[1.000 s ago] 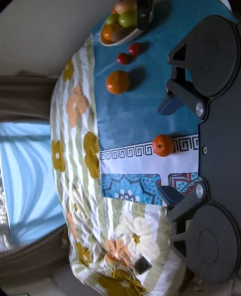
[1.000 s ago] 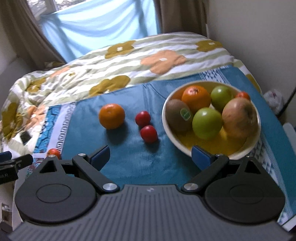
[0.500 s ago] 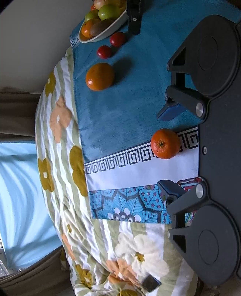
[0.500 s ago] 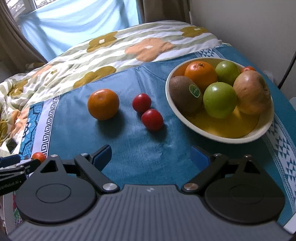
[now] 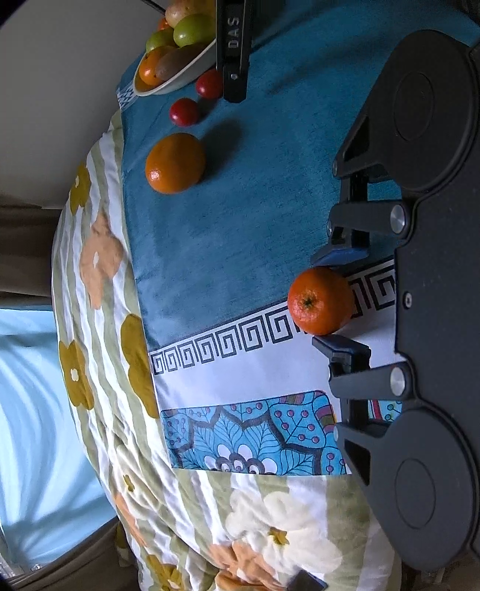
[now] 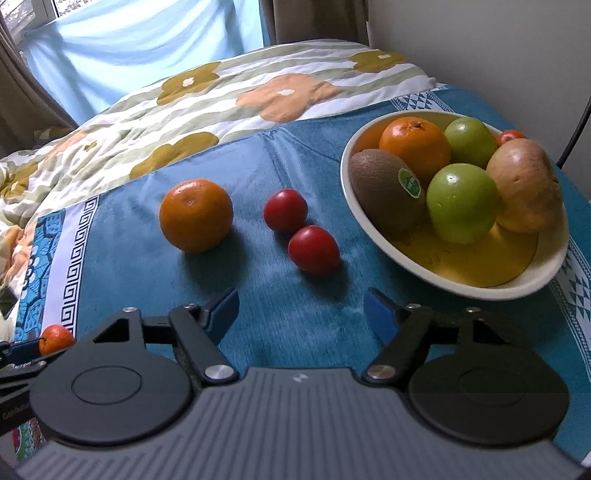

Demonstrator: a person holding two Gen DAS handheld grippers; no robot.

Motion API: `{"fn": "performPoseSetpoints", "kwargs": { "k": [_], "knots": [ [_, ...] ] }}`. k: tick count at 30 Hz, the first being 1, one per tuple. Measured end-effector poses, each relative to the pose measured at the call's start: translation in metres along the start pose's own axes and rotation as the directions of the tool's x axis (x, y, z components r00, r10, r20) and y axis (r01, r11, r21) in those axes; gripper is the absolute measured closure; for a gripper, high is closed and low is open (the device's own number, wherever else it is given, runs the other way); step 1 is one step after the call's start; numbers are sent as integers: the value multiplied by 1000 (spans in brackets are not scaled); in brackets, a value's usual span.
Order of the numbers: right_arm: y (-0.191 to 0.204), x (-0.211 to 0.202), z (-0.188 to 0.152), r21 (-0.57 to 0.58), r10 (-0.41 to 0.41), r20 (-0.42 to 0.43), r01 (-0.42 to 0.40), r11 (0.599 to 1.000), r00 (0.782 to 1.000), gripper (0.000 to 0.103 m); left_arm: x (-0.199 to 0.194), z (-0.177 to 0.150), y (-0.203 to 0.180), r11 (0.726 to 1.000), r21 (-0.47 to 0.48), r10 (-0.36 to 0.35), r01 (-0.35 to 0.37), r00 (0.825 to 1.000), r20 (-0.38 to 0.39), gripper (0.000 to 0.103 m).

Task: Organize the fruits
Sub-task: 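Grasp the small mandarin with the left tool while the right tool grasps a cherry tomato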

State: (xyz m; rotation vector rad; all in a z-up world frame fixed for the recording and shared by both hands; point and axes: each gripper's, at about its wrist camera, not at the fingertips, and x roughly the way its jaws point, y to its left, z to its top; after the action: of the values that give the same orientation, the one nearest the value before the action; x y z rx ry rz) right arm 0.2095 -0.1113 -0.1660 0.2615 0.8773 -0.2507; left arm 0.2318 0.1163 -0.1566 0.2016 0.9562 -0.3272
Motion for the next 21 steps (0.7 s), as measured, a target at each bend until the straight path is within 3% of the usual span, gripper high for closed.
{"fn": "performPoseSetpoints", "kwargs": {
  "k": [21],
  "knots": [
    [13, 20, 13, 9, -101, 57, 100, 995, 993, 40, -5, 6, -6, 997, 44, -69, 68, 998, 11, 60]
  ]
}}
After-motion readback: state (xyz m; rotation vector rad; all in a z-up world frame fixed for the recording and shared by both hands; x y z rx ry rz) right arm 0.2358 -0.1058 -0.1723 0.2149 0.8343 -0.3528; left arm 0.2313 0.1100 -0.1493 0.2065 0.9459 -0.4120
